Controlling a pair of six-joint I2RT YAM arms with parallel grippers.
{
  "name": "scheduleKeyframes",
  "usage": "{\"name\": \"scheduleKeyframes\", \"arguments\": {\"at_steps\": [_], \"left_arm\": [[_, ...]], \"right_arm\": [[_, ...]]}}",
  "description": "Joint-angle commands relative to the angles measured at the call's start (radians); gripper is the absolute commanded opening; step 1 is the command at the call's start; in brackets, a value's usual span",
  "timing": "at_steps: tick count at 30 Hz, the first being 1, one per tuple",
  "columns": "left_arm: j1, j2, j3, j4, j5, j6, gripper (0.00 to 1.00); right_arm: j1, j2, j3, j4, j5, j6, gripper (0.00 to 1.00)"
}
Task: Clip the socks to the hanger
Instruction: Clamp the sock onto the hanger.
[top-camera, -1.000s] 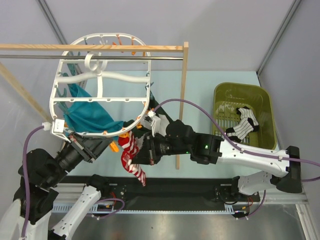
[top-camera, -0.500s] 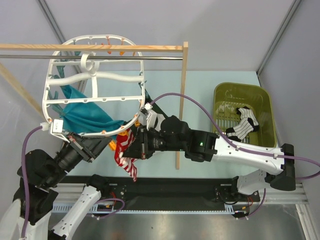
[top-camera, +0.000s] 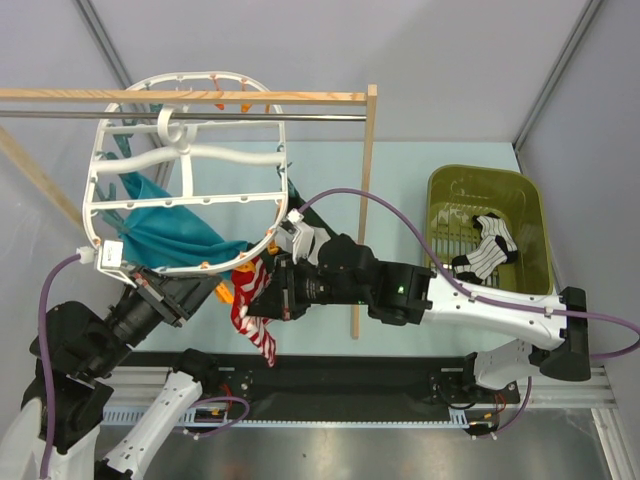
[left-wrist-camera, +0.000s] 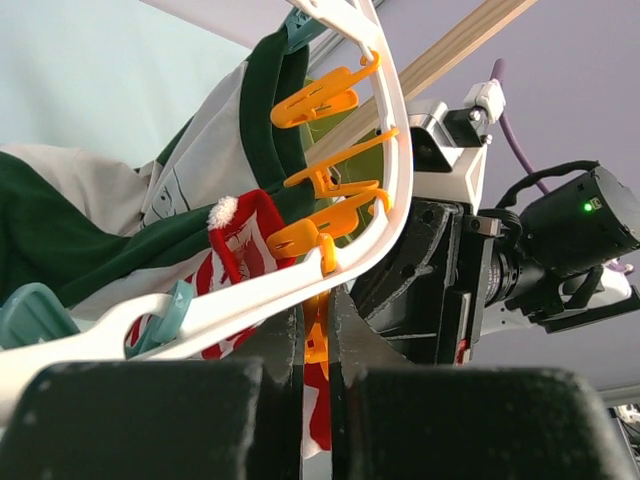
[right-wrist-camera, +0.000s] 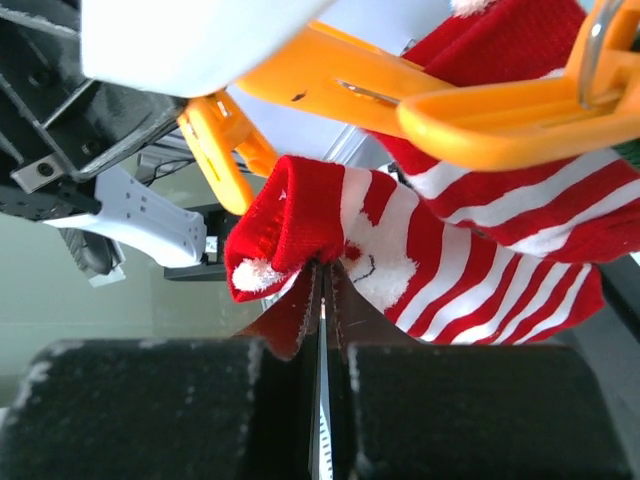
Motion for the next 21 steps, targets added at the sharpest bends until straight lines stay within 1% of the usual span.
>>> {"name": "scheduleKeyframes", "arguments": {"at_steps": [1,8,11,21], "left_arm": [[-0.004,0.003,0.022,0.030,0.000,0.001,0.00],[-0.004,0.007,0.021,0.029,-0.002,0.004,0.00],[-0.004,0.002,0.010,0.030,-0.002,0.003,0.00],[-0.004,0.000,0.005,0.024,-0.005,0.001,0.00]], "right_arm": [[0.007,0.022,0.036,-0.010,0.008,-0.015,0.00],[0.007,0.030,0.051,-0.027,0.023,-0.023,0.00],[0.007,0.030,0.063,0.004,0.014,-0.022,0.00],[0.009,0.069,0.155,-0.007,-0.012,-0.040,0.00]]}}
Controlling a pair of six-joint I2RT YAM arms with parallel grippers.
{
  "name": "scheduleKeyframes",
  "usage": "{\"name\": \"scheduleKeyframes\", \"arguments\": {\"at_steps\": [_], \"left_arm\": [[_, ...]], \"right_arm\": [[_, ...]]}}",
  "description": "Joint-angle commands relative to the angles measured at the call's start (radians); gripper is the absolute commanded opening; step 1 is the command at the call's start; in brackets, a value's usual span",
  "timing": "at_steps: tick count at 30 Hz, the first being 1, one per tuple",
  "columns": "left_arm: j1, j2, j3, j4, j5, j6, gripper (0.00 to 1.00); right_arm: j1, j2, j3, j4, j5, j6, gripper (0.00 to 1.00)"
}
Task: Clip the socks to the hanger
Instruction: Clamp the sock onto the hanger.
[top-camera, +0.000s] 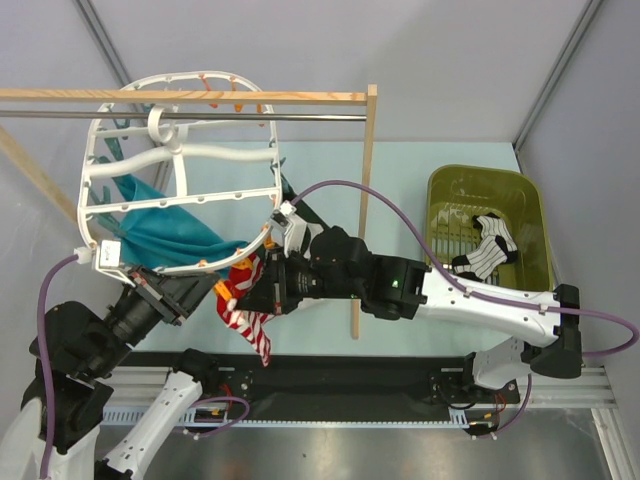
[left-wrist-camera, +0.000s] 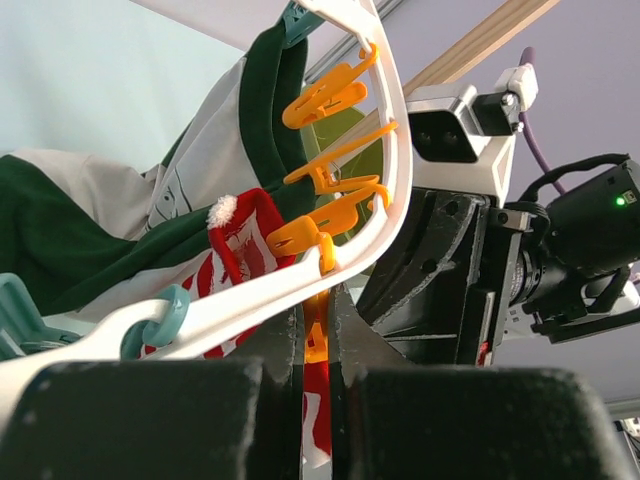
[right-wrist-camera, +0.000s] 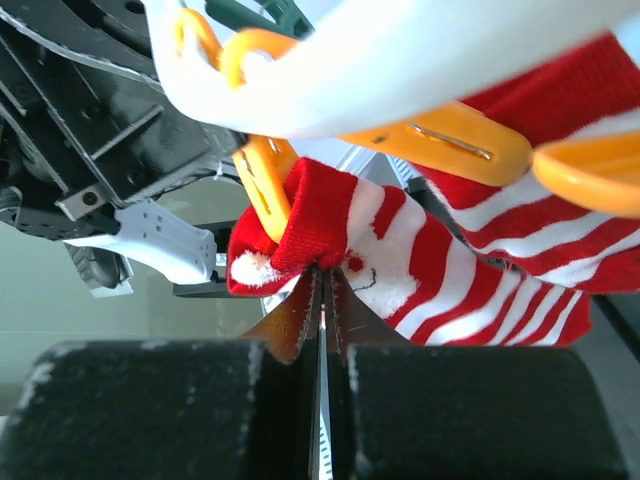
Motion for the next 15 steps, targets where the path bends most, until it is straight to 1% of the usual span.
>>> {"name": "scheduleKeyframes", "arguments": {"at_steps": [1,10,11,12,14,15], "left_arm": [[-0.003,0.002,0.005,0.022,0.018,0.004,0.00],[-0.004,-0.003,0.007,0.026,0.022,-0.001,0.00],[-0.004,-0.006,0.008,0.023,0.021,0.003,0.03],[-0.003,-0.007,0.010,0.022,0.013,0.003,0.15],[-0.003,-0.016,0.011,0.017,0.005,0.004,0.30],[-0.004,-0.020,0.014,0.011,-0.001,0.004,0.42]], "right_arm": [[0.007,0.013,0.060,0.032,-0.011,-0.021,0.00],[0.007,0.018,0.082,0.055,-0.010,-0.052,0.00],[0.005,0.022,0.080,0.060,-0.015,-0.053,0.00],[0.004,0.024,0.080,0.068,-0.020,-0.056,0.00],[0.002,0.027,0.074,0.081,-0.017,-0.064,0.00],[-0.002,0.029,0.071,0.086,-0.011,-0.068,0.00]]}}
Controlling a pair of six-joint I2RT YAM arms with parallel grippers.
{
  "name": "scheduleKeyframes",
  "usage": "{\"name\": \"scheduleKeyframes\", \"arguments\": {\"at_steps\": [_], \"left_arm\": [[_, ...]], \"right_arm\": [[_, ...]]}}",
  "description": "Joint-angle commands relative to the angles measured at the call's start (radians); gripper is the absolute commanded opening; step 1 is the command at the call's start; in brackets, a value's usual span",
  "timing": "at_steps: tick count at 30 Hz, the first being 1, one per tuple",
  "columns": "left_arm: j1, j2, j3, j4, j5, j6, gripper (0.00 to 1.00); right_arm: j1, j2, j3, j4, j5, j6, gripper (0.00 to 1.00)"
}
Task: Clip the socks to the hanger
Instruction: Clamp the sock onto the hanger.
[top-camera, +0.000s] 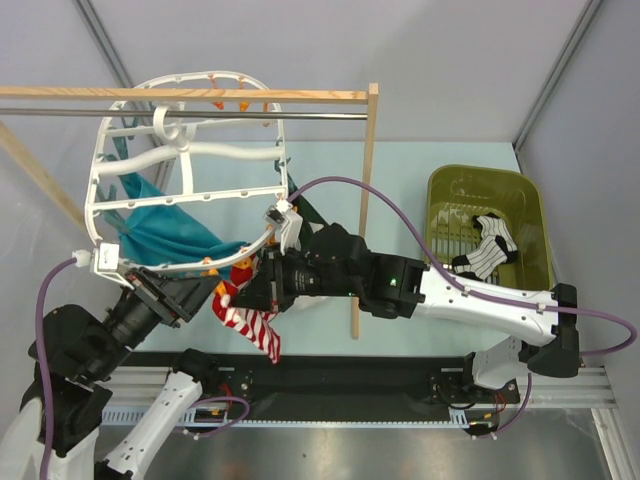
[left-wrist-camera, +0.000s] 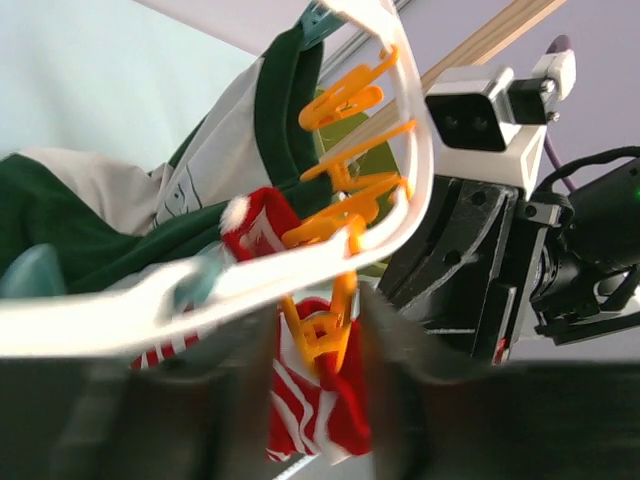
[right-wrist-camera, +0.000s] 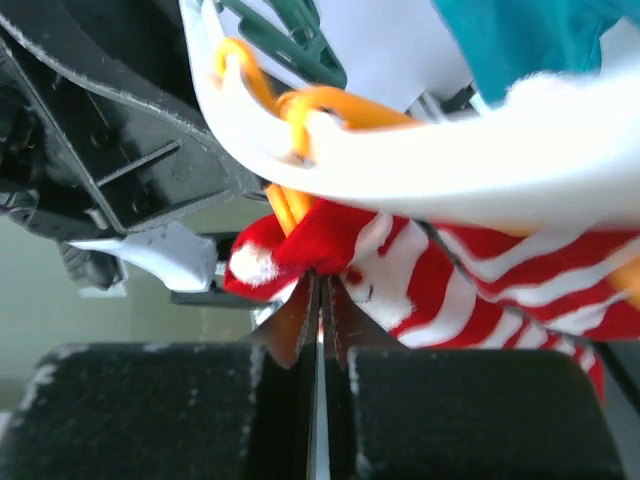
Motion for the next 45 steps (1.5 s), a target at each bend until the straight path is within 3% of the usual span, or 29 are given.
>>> {"name": "scheduleKeyframes", "arguments": {"at_steps": [1,3,6,12,17,24,32,40,45], "left_arm": [[-0.005,-0.013,0.014,0.011,0.006,0.000,0.47],[-0.003,-0.017,0.022,-0.005,-0.002,0.005,0.58],[-0.003,-0.018,0.045,-0.028,-0.023,0.017,0.66],[-0.005,-0.012,0.131,-0.081,-0.068,0.055,0.74],[-0.005,-0.013,0.195,-0.163,-0.134,0.100,0.73],[-0.005,-0.017,0.192,-0.214,-0.185,0.126,0.61],[-0.003,-0.009,0.202,-0.262,-0.224,0.157,0.53],[-0.005,-0.010,0.143,-0.226,-0.241,0.189,0.64],[-0.003,0.005,0.102,-0.176,-0.255,0.218,0.63]], "right_arm": [[-0.004,0.011,0.036,0.073,0.000,-0.028,0.00],[-0.007,0.014,0.034,0.082,-0.003,-0.035,0.00],[-0.015,0.019,0.033,0.087,0.003,-0.040,0.00],[-0.044,0.002,0.025,0.056,0.027,-0.060,0.00],[-0.076,-0.038,-0.001,0.033,0.041,-0.075,0.00],[-0.107,-0.092,-0.030,0.004,0.052,-0.086,0.00],[-0.133,-0.119,-0.049,0.005,0.040,-0.089,0.00],[-0.142,-0.119,-0.049,0.022,0.018,-0.091,0.00],[-0.147,-0.121,-0.052,0.027,0.006,-0.088,0.00]]}}
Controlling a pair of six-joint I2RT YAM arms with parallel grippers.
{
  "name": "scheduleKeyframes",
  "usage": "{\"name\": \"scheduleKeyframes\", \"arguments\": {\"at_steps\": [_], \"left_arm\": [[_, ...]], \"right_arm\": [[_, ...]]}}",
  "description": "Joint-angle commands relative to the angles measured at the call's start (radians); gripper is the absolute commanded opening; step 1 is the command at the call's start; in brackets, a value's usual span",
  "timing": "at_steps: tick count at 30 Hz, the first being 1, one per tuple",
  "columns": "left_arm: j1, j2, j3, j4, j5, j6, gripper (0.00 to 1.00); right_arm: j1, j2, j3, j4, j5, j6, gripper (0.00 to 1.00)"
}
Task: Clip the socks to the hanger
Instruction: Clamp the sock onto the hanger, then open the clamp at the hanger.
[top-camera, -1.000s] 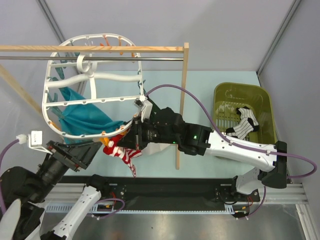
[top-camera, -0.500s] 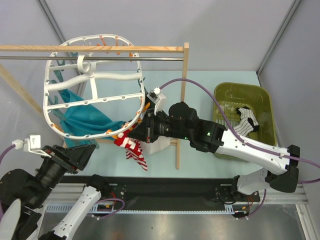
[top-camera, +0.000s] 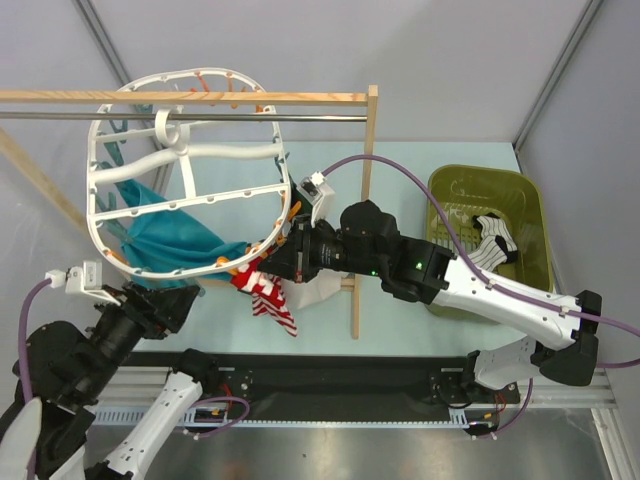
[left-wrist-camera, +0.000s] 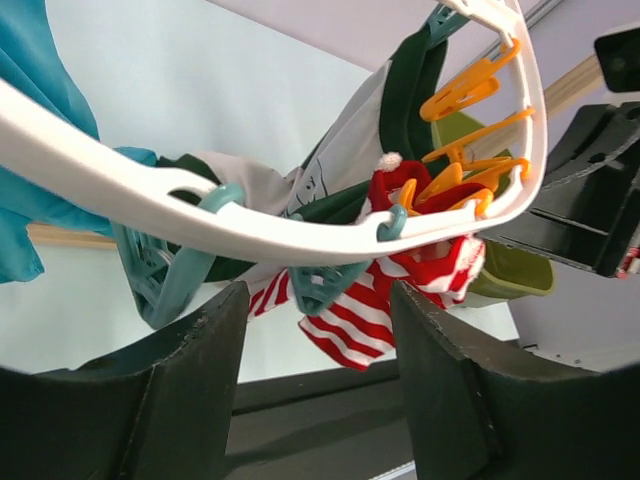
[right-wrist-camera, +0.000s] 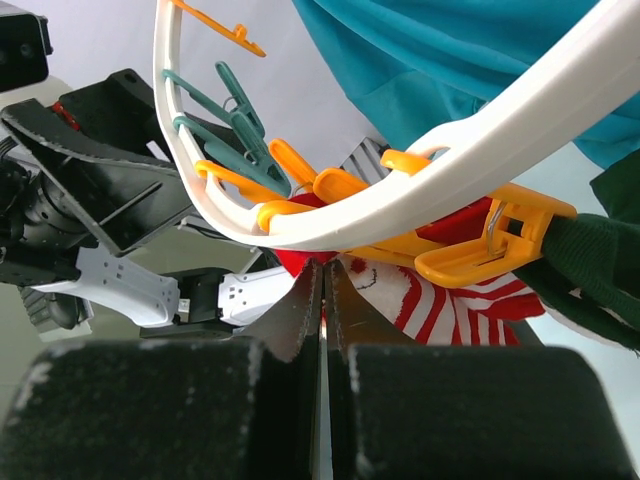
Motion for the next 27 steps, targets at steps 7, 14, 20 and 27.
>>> {"name": "scheduleKeyframes", "arguments": {"at_steps": [7,14,20,27], "left_arm": [[-0.004,0.015,-0.046,0.127,-0.028,0.078,0.58],[-0.004,0.007,-0.082,0.173,-0.027,0.121,0.57],[-0.004,0.013,-0.082,0.196,-0.020,0.130,0.57],[-0.004,0.021,-0.069,0.215,-0.001,0.125,0.39]], "right_arm": [[-0.007,-0.026,-0.007,0.047,-0.019,-0.008,0.00],[-0.007,-0.024,-0.004,0.052,-0.027,-0.007,0.00],[-0.007,-0.021,-0.005,0.049,-0.027,-0.007,0.00],[-0.005,-0.013,-0.002,0.049,-0.030,-0.007,0.00]]}}
